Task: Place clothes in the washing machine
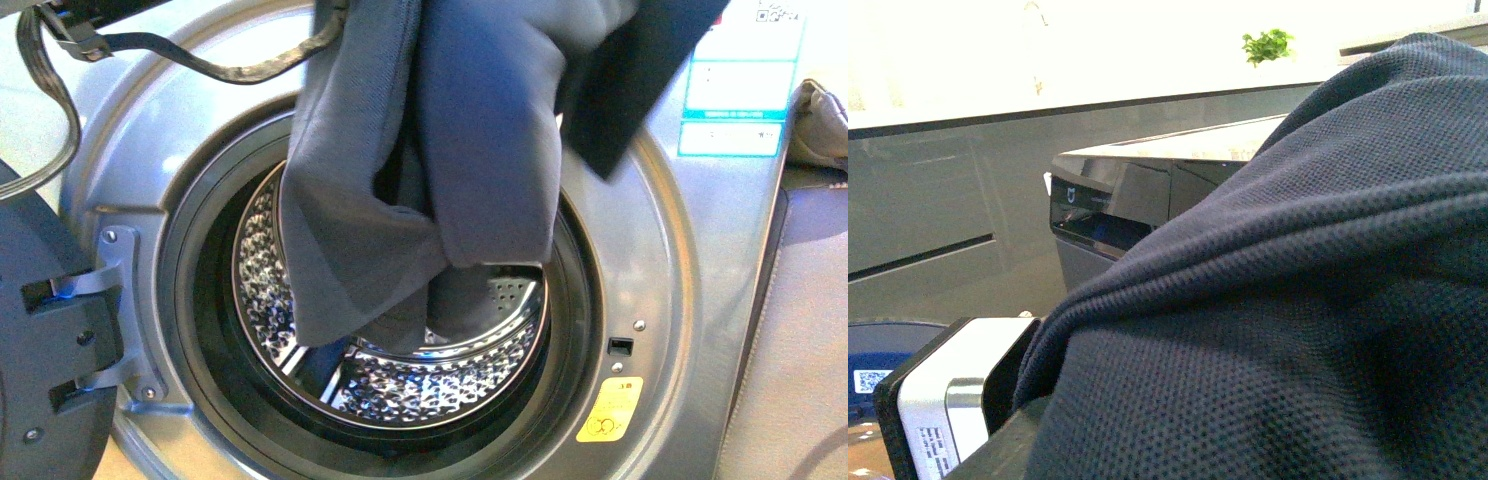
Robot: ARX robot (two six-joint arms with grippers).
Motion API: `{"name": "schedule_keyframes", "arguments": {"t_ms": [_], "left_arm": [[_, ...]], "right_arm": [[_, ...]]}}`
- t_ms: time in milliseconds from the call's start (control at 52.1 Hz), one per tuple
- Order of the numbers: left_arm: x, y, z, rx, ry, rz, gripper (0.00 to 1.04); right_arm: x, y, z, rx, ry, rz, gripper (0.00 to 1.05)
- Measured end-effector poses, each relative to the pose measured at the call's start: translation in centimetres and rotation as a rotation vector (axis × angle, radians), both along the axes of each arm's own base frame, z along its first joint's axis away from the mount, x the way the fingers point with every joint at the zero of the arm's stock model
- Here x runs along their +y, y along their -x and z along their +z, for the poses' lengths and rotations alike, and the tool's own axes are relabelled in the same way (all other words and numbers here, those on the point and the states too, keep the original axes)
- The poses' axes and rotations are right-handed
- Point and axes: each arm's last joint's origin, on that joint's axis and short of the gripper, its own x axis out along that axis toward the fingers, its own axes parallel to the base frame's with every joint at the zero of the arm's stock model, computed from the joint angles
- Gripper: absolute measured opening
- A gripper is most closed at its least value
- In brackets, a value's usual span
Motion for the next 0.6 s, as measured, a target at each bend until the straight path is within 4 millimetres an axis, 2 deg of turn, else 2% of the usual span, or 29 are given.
{"name": "schedule_keyframes", "arguments": {"t_ms": [96, 134, 192, 345, 595], "left_arm": [[0.3, -0.2, -0.4, 0.016, -0.01, 0.032, 0.16], [0.5, -0.3, -0.6, 0.021, -0.016, 0.043, 0.14], [1.0, -0.5, -1.0, 0.03, -0.022, 0.064, 0.13], [2.6, -1.1, -2.2, 0.061, -0.031, 0.125, 0.13], [6.5, -1.8, -4.9, 0.133, -0.01, 0.226, 0.13]], "right_arm": [[0.0, 0.0, 0.0, 0.0, 0.0, 0.001, 0.84], [0.0, 0.0, 0.0, 0.0, 0.0, 0.003, 0.93], [0.0, 0.0, 0.0, 0.001, -0.001, 0.004, 0.99], [0.0, 0.0, 0.0, 0.001, -0.001, 0.005, 0.97], [0.0, 0.0, 0.0, 0.001, -0.001, 0.004, 0.97]]}}
